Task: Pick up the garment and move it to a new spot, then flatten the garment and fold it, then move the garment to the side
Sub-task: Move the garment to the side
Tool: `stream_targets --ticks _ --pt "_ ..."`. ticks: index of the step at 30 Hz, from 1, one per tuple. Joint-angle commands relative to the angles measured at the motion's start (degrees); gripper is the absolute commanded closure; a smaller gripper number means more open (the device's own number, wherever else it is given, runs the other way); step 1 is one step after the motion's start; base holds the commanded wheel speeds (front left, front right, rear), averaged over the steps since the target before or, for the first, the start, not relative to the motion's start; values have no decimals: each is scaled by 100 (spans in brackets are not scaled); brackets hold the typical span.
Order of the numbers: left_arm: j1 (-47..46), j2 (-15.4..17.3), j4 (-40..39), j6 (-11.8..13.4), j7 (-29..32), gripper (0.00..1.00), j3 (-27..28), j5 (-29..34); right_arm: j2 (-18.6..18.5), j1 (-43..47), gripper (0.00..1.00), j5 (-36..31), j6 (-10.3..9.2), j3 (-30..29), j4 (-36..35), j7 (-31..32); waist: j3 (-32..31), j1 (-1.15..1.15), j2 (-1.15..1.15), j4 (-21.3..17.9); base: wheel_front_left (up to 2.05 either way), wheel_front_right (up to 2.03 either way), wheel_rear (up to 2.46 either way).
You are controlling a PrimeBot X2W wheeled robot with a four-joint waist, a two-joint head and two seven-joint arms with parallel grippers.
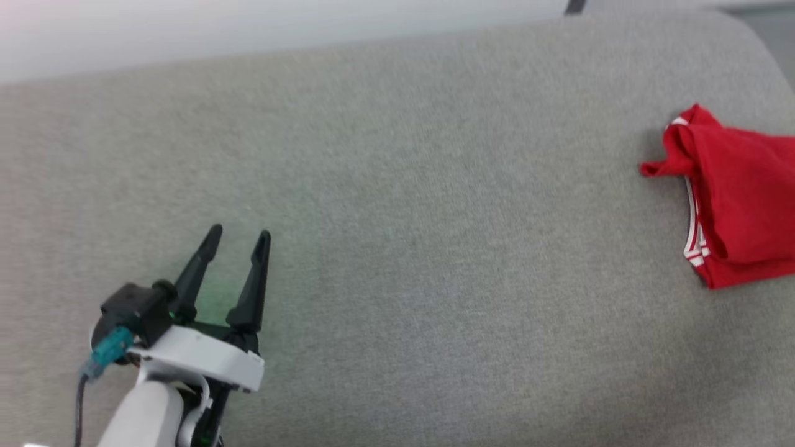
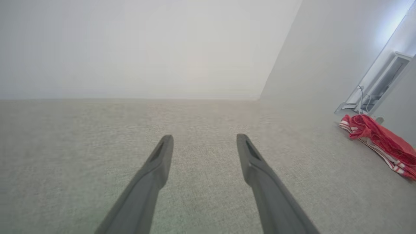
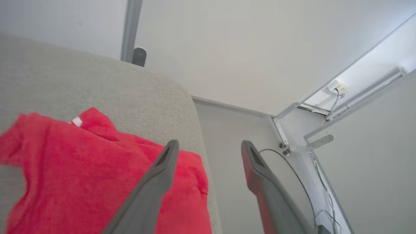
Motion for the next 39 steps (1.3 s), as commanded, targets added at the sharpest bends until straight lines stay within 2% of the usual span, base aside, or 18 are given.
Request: stream_targets --ticks 1,5,9,14,19,29,39 --pt "106 -59 14 17 -26 0 22 -5 45 184 0 35 -7 7 -56 -93 -491 0 0 277 0 0 0" --pt "301 -132 79 10 -14 0 134 -21 212 517 0 174 -7 -49 -387 -261 -854 0 0 439 0 0 0" --pt "529 -241 69 7 -15 0 197 40 208 1010 0 221 -7 -200 -979 -316 -1179 0 0 611 0 0 0" --pt "790 -347 94 20 -15 0 370 166 334 1905 0 106 -7 -723 -2030 -319 -1496 0 0 795 0 0 0" --pt "1010 -428 32 18 -16 0 610 249 612 2861 0 -135 -7 -1373 -2906 -321 -1719 0 0 1028 0 0 0" --pt "1453 -323 -135 3 -16 0 1137 387 1465 4539 0 -895 -7 -2565 -4509 -322 -1926 0 0 1269 0 0 0" --pt "1818 -362 -327 1 -16 0 1361 490 2180 5681 0 -1318 -7 -3057 -5765 -94 -1970 0 0 1299 0 0 0"
